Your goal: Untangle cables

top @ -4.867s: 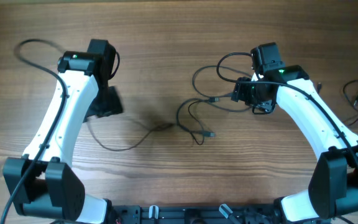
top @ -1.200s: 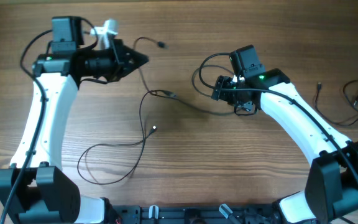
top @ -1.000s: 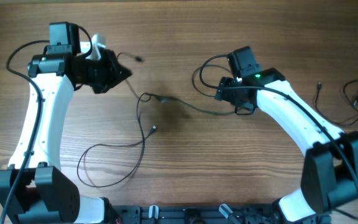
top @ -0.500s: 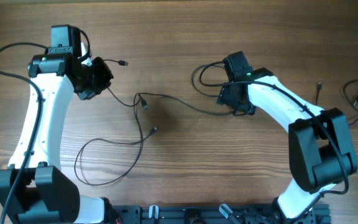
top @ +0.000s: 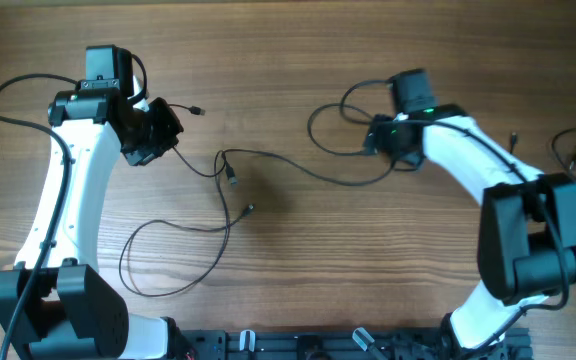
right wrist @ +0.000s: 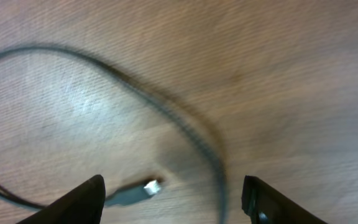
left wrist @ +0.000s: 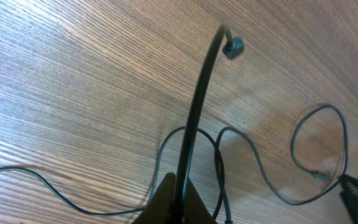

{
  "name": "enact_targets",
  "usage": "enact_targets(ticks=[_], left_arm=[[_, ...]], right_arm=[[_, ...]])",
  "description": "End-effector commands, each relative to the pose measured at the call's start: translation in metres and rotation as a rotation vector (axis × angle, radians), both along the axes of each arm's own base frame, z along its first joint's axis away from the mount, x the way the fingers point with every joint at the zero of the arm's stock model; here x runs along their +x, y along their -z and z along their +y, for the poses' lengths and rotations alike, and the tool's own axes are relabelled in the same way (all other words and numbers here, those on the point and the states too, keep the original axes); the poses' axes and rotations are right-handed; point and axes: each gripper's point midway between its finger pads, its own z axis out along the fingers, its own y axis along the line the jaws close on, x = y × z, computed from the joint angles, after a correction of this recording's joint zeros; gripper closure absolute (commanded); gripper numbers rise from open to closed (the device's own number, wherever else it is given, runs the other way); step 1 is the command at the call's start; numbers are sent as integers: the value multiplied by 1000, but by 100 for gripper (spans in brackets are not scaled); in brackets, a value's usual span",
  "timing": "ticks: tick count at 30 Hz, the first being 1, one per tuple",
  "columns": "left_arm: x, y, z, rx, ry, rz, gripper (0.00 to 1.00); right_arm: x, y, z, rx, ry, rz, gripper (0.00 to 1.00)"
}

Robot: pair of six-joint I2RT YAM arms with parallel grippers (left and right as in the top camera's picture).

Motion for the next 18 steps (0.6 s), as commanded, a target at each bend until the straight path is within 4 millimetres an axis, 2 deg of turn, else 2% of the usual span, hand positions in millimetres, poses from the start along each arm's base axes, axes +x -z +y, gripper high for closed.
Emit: enact_targets(ticks=[1, 4, 9, 18], left_arm=[[-3, 2, 2, 15, -5, 7, 96], [-3, 2, 2, 15, -5, 7, 96], [-4, 2, 2, 15, -5, 11, 96], [-5, 3, 2, 14, -5, 18, 96]], right_arm=[[2, 8, -12, 30, -176, -8, 27], [5, 8, -18, -16, -295, -37, 27], [10, 7, -17, -61, -423, -75, 27], [12, 7, -23, -111, -436, -79, 31]])
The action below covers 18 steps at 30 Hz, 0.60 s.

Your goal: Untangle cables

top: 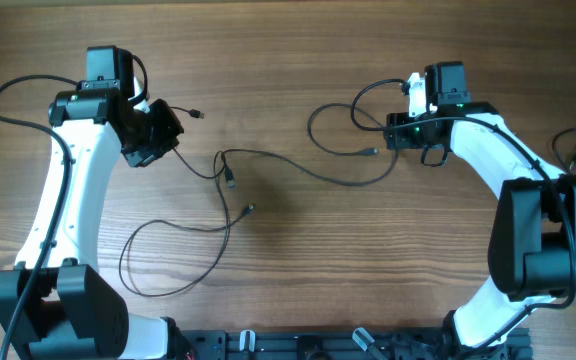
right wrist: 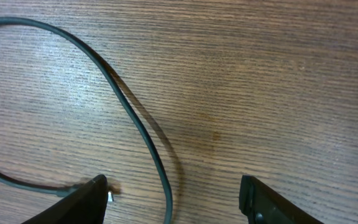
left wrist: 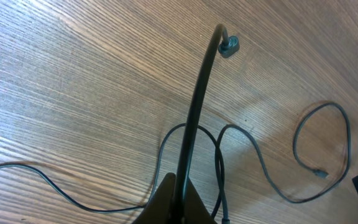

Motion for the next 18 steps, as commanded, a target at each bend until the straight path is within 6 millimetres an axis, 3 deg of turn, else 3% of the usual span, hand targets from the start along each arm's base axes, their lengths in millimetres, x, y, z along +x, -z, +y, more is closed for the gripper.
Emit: enact_targets(ticks=[1, 18], left_arm=[[-3, 2, 3, 15, -7, 6, 96], [-3, 2, 3, 15, -7, 6, 96]], right_arm=[[-5, 13, -1, -33, -36, 25, 31], [-14, 27, -1, -29, -26, 36, 30]])
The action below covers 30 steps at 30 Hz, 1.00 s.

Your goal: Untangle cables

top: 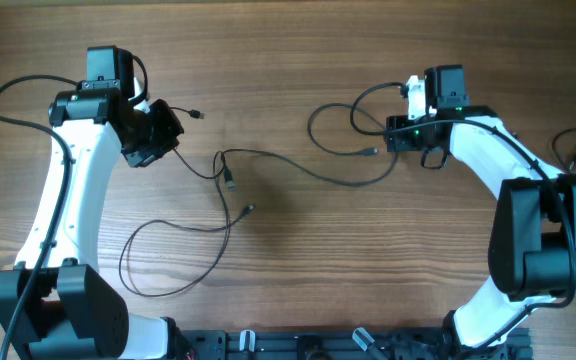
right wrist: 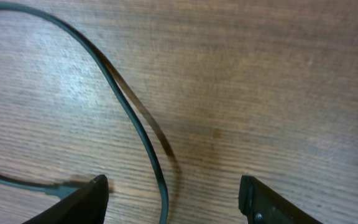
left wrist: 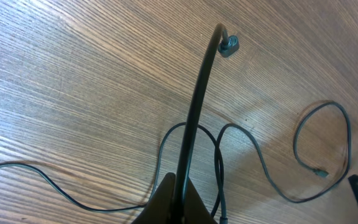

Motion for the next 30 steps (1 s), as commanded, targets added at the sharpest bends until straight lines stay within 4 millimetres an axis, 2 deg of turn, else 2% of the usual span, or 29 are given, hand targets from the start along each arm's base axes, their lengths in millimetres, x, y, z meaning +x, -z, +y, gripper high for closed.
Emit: enact_targets(ticks=[1, 4, 7, 13, 19, 22, 24, 26, 30], left_arm=[[-2, 1, 3, 15, -7, 5, 96], [-2, 1, 3, 15, -7, 5, 96], [-2, 1, 3, 15, -7, 5, 96], [-2, 1, 3, 15, -7, 5, 96], [-2, 1, 3, 15, -7, 5, 96], [-2, 1, 3, 15, -7, 5, 96], [-2, 1, 3, 15, -7, 5, 96], [-2, 2, 3, 15, -7, 5, 96], [-3, 2, 3, 15, -7, 6, 96]], right_arm=[[-11, 21, -1, -22, -10, 42, 31], [-12, 22, -1, -23, -10, 44, 32], [-11, 22, -1, -19, -2, 40, 39], [-10, 24, -1, -6, 32, 46, 40], [-20, 44, 6, -13, 12, 105, 43], [-21, 47, 13, -15, -7, 110, 46], [-21, 47, 16, -15, -13, 108, 52], [-22, 47, 17, -14, -11, 109, 64], [-24, 47, 17, 7, 53, 128, 83]])
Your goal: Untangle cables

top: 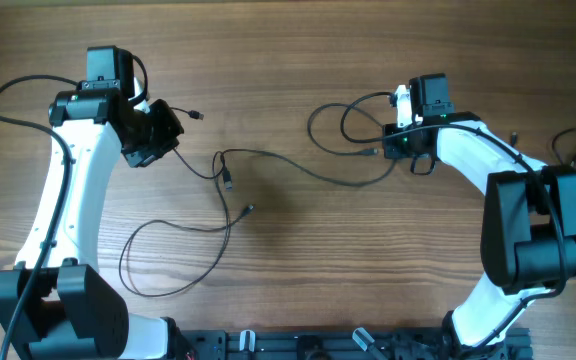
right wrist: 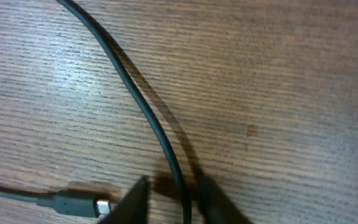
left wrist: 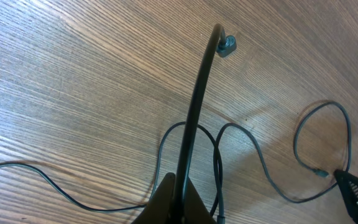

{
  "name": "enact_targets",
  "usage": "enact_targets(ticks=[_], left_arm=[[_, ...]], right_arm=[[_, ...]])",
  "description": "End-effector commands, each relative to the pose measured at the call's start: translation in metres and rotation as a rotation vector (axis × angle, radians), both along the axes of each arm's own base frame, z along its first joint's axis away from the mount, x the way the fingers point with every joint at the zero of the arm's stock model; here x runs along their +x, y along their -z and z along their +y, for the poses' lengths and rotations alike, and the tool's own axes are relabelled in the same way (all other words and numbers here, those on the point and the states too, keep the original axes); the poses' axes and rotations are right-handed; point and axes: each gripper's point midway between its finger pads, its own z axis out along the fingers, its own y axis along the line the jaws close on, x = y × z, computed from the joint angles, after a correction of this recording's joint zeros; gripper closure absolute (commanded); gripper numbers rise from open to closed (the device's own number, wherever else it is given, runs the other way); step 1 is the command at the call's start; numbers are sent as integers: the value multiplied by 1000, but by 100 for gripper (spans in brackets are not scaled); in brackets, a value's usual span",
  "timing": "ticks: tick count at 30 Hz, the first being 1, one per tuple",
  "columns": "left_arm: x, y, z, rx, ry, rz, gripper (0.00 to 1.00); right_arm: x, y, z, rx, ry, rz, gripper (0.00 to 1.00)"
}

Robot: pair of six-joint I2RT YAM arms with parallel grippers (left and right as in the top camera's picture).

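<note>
Thin black cables lie tangled across the wooden table [top: 298,60]. My left gripper [top: 160,133] is shut on one cable [left wrist: 194,118], which rises from the fingers [left wrist: 178,200] to a plug [left wrist: 227,45]. A long cable [top: 298,168] runs right to loops [top: 340,128] and a USB plug [top: 371,152] beside my right gripper [top: 400,142]. In the right wrist view that gripper [right wrist: 178,196] is low over the wood. Its jaws straddle the cable [right wrist: 148,115] closely, with a small gap either side. The plug [right wrist: 79,204] lies to its left.
Another cable makes a big loop [top: 168,262] at the lower left, with loose plugs [top: 230,180] in the middle. A separate cable lies at the right edge. The arms' own wiring [top: 8,95] arcs at the far left.
My right gripper has shifted a little left and down to the cable. Its jaws, wide apart before, now stand narrow on either side of it. The left arm has not moved.
My left gripper held its cable throughout without moving. At first my right gripper was wide open over the loops and the USB plug. It then stood a little further right, still wide open. Now it is back left, jaws narrowed round the cable.
</note>
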Motion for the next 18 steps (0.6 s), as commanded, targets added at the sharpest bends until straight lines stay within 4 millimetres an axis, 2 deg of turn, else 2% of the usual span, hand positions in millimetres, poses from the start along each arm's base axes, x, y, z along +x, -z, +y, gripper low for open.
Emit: enact_targets(ticks=[1, 4, 10, 13, 18], left_arm=[[-2, 2, 3, 14, -7, 5, 96], [-2, 2, 3, 14, -7, 6, 96], [-3, 2, 3, 14, -7, 8, 96], [-3, 2, 3, 15, -6, 8, 96], [-3, 2, 4, 25, -2, 7, 96]], right_arm=[[-19, 26, 3, 20, 62, 104, 86], [-23, 27, 2, 33, 115, 131, 96], [-30, 20, 1, 45, 173, 163, 96], [-28, 2, -6, 34, 189, 149, 96], [-18, -48, -49, -76, 293, 62, 96]])
